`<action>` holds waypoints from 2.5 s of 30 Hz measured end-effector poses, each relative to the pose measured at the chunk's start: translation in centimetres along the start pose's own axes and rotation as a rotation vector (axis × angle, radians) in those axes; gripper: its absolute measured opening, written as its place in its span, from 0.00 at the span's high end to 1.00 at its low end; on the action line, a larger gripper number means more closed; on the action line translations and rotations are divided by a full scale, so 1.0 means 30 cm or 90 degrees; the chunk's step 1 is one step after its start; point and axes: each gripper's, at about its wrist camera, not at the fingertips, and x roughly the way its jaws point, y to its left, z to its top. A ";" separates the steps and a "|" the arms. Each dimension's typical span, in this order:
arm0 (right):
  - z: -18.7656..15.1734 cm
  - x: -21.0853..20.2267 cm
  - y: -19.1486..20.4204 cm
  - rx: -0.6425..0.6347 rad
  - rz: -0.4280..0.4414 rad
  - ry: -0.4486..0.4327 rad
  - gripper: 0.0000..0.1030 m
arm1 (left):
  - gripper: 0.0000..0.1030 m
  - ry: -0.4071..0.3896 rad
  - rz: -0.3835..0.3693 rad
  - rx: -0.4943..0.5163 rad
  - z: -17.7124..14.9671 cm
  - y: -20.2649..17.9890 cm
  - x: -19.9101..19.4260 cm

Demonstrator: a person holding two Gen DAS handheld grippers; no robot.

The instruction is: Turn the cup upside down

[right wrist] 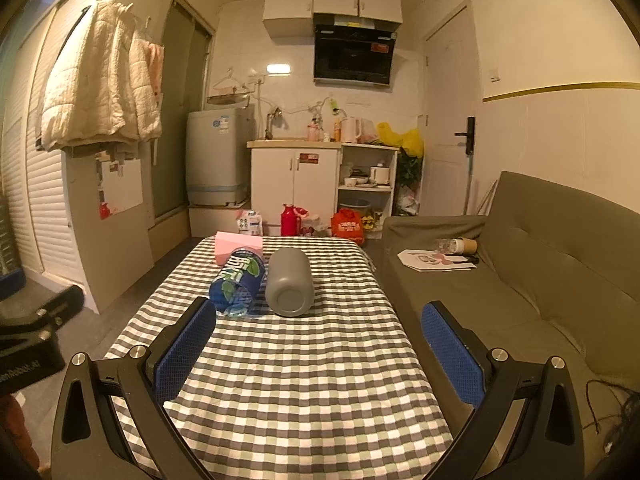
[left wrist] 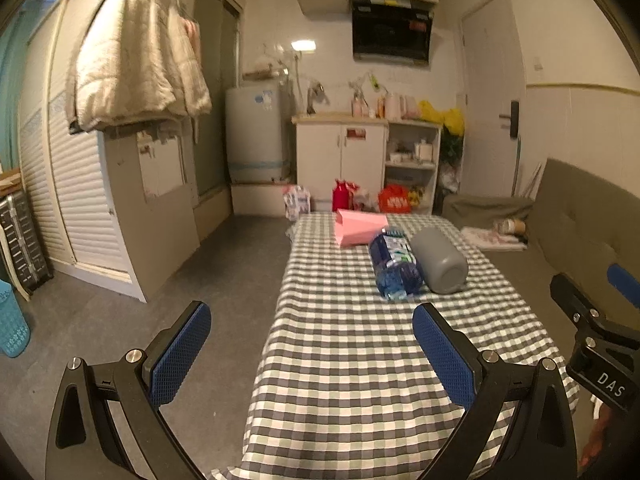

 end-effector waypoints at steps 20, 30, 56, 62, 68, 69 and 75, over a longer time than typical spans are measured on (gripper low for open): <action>0.081 0.749 0.032 0.005 0.078 0.214 0.04 | 0.00 0.143 0.015 -0.014 0.118 0.027 0.532; 0.022 0.904 0.018 0.061 0.120 0.271 0.18 | 0.00 0.168 -0.004 -0.024 0.087 0.033 0.598; -0.168 0.246 0.151 0.066 0.118 0.360 0.31 | 0.00 0.145 0.013 -0.035 0.033 0.079 0.161; -0.147 0.210 0.117 0.110 0.141 0.342 0.22 | 0.00 0.142 0.022 -0.029 0.038 0.083 0.106; -0.052 0.072 0.020 0.075 0.116 0.239 0.15 | 0.00 0.130 0.013 -0.021 0.075 0.022 0.052; -0.042 0.050 -0.005 0.070 0.106 0.227 0.15 | 0.00 0.128 0.006 -0.018 0.080 0.001 0.043; -0.024 -0.069 -0.198 0.076 0.034 0.168 0.15 | 0.00 0.138 -0.045 0.009 0.060 -0.161 0.020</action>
